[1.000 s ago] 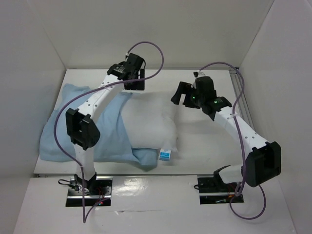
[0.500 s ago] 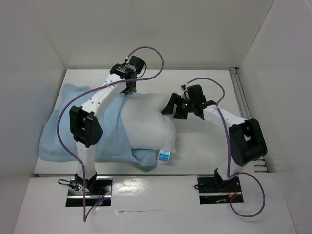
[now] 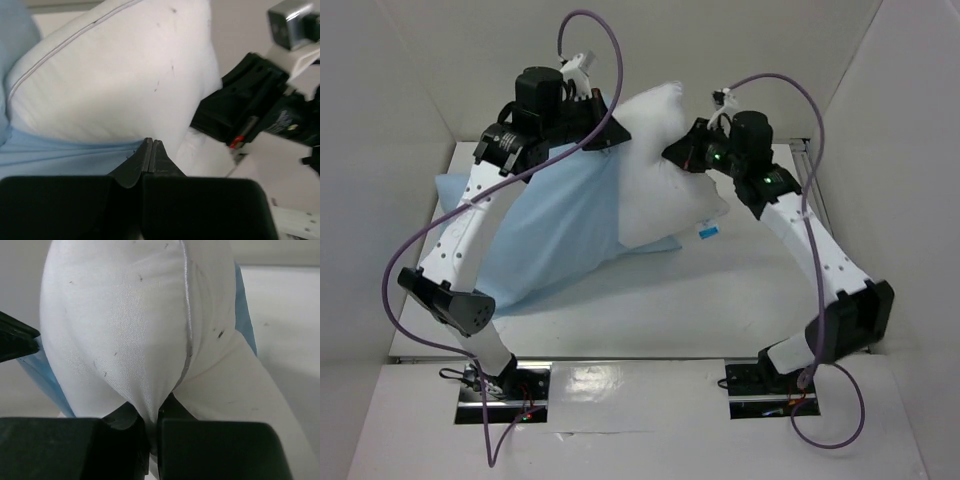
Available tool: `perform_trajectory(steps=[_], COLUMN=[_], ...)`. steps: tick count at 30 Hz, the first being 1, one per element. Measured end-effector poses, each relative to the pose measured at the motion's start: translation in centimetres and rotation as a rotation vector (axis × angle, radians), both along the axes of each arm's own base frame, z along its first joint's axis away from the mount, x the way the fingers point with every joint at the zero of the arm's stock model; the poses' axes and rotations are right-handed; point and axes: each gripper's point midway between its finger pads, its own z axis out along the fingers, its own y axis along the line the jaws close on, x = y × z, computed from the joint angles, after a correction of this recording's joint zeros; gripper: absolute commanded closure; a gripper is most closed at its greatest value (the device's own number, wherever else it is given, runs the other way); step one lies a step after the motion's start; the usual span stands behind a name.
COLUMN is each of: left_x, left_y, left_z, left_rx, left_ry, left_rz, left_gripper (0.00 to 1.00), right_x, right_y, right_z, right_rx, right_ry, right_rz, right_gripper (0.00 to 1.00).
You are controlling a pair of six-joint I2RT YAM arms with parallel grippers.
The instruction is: Put the pillow into the pillowcase
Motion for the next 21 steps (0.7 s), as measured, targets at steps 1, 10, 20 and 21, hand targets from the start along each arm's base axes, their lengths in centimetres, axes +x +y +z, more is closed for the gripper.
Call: perform_trajectory(steps=[1,10,20,21], left_x=[-0.8,-3.1,-0.4,-0.2], left_y=[-1.0,-8.4,-14.0,-14.2], left_z=[1.6,-0.2,-9.3,-7.9], left_rx=[-0.042,-0.19,-0.175,-0.19], left_ry=[-0.029,0.088,0.339,0.307], left_rz=[-0.035,-0.267,-0.357,-0.368], left_gripper=[1.0,1.0,1.0,1.0], right_x=[-0.9,-4.1,-7.3,-7.4], right_y=[-0.8,0.0,0.6,0.1], right_z=[1.2,-12.4,-17.5,-16.7], right_rx=[0.006,0.02,-0.047,-0.025], right_ry=[-0.036,0.13,0.317,0.306], right_rz=[-0.025,-0.104,-0.167,-0.195], right_gripper=[1.0,1.0,1.0,1.0])
